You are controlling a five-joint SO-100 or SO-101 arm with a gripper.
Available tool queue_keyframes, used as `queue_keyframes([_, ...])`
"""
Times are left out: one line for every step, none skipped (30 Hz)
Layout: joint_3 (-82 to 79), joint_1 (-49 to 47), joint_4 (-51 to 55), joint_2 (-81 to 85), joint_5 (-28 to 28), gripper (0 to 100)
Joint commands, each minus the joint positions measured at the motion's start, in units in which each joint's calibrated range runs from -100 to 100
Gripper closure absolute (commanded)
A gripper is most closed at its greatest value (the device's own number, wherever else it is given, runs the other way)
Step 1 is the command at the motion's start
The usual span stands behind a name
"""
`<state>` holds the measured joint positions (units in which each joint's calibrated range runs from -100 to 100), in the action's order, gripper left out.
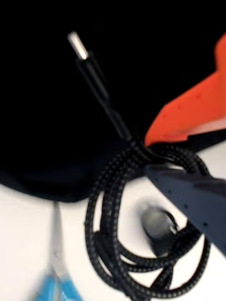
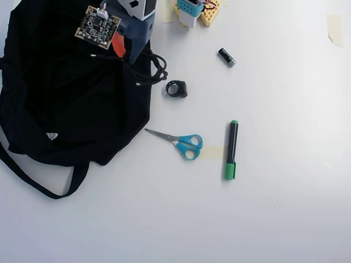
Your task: Put the cable into the black bag
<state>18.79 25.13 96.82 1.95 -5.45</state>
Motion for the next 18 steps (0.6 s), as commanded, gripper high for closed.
queue_keyframes([2.41, 5.99, -3.97, 2.28, 0.57, 98])
queue_keyframes([2.41, 7.03, -5.01, 2.03, 0.62, 98])
queue_keyframes([1.97, 9.28, -6.9, 1.62, 2.51, 98])
queue_keyframes([1.25, 11.6, -8.54, 1.37, 5.03, 98])
queue_keyframes([0.35, 12.94, -9.4, 1.37, 6.18, 98])
queue_keyframes([-2.17, 15.86, -13.36, 1.37, 7.86, 98])
queue_keyframes([-5.31, 18.85, -17.41, 1.37, 9.06, 98])
queue_keyframes([-9.18, 20.5, -21.03, 1.37, 9.12, 98])
queue_keyframes([-13.13, 21.32, -25.33, 1.37, 9.12, 98])
queue_keyframes([-16.54, 21.77, -29.55, 1.37, 9.12, 98])
queue_keyframes([-20.86, 22.74, -34.55, 1.37, 9.12, 98])
queue_keyframes([-24.72, 24.46, -37.82, 1.37, 9.12, 98])
queue_keyframes([-28.04, 26.11, -39.89, 1.37, 9.12, 98])
queue_keyframes([-29.93, 27.3, -41.7, 1.29, 9.12, 98])
queue_keyframes([-32.36, 28.87, -44.97, 1.29, 9.12, 98])
queue_keyframes([-34.24, 30.22, -46.95, 1.29, 9.12, 98])
queue_keyframes([-35.05, 30.89, -47.64, 1.29, 9.06, 98])
queue_keyframes([-35.68, 31.72, -47.64, 1.2, 8.96, 98])
